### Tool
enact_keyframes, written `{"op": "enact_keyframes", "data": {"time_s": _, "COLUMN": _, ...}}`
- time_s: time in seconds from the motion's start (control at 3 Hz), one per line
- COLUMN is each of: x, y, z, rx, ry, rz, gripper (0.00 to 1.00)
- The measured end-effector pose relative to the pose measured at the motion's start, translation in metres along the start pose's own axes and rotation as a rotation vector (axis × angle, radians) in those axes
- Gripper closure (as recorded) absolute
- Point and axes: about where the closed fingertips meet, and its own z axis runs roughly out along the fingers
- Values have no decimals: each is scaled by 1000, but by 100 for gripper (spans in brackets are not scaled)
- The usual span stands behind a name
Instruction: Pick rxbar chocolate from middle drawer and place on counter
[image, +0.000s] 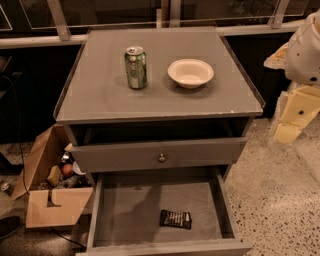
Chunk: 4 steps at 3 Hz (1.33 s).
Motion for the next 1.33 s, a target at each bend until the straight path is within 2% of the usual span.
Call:
{"op": "enact_keyframes", "data": {"time_s": 0.33, "x": 0, "y": 0, "z": 0, "rx": 0, "ry": 0, "rz": 0, "gripper": 0}}
{"op": "enact_keyframes", "data": {"time_s": 0.67, "x": -6, "y": 11, "z": 16, "rx": -16, "ry": -27, "rz": -7, "gripper": 0}}
{"op": "enact_keyframes", "data": {"time_s": 1.0, "x": -22, "y": 38, "z": 59, "rx": -49, "ry": -87, "rz": -26, "gripper": 0}}
{"op": "enact_keyframes", "data": {"time_s": 1.33, "x": -45, "y": 63, "z": 116, "rx": -100, "ry": -148, "rz": -54, "gripper": 0}}
